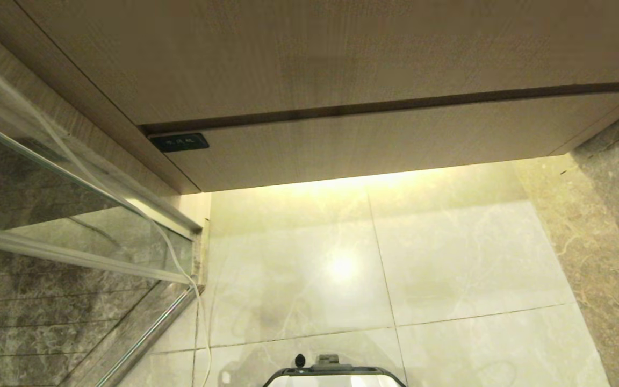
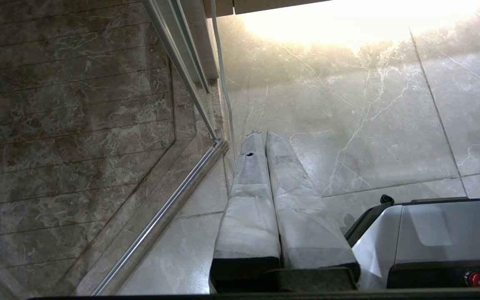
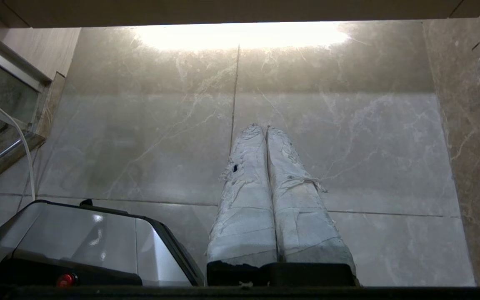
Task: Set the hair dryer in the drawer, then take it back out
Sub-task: Pull open the drawer
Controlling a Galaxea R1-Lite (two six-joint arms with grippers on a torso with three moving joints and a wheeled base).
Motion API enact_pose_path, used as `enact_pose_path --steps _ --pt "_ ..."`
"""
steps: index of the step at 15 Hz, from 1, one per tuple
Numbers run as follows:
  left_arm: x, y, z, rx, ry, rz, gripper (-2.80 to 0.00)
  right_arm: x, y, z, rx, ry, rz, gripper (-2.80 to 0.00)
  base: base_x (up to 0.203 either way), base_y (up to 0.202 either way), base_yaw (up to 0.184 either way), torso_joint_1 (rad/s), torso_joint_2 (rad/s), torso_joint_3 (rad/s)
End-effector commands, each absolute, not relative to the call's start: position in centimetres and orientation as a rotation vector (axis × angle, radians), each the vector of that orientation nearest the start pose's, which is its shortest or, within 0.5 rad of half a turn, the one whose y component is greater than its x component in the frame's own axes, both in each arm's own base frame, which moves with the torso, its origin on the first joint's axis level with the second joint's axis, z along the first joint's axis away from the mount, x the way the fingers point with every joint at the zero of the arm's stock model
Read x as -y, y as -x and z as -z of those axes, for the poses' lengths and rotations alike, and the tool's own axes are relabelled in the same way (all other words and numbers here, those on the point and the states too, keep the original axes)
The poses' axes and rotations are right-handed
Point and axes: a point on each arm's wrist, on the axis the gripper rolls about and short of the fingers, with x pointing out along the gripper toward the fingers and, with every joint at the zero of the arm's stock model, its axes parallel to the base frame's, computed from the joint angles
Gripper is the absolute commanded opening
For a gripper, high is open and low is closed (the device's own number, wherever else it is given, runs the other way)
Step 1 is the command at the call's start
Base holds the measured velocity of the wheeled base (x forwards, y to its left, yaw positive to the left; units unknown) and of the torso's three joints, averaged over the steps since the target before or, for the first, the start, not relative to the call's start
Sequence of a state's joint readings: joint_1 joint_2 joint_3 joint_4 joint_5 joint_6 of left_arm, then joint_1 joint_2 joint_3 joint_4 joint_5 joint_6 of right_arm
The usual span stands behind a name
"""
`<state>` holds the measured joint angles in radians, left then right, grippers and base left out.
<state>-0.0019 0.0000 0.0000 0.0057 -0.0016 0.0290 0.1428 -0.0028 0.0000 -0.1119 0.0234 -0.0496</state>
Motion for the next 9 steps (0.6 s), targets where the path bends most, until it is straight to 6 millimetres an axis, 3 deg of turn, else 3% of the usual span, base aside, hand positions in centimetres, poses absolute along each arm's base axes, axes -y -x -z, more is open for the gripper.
enact_pose_path --steps 1,6,9 --pt "0.0 2.3 -7.4 -0.008 -0.029 0.003 -2.8 0.3 2.3 -7.5 0.118 0.05 -0.162 -2.8 0.0 0.0 0.0 0.0 0.0 0.0" --pt "0.0 2.3 -7.5 -0.007 -0.029 0.003 -2.8 0.3 2.5 -7.9 0.118 0.04 -0.157 -2.8 0.0 0.0 0.0 0.0 0.0 0.0" --pt "0.0 2.3 -7.4 -0.008 -0.029 0.003 -2.8 0.5 3.4 -10.1 0.17 0.034 -0.153 -2.8 0.0 0.0 0.0 0.0 0.0 0.0"
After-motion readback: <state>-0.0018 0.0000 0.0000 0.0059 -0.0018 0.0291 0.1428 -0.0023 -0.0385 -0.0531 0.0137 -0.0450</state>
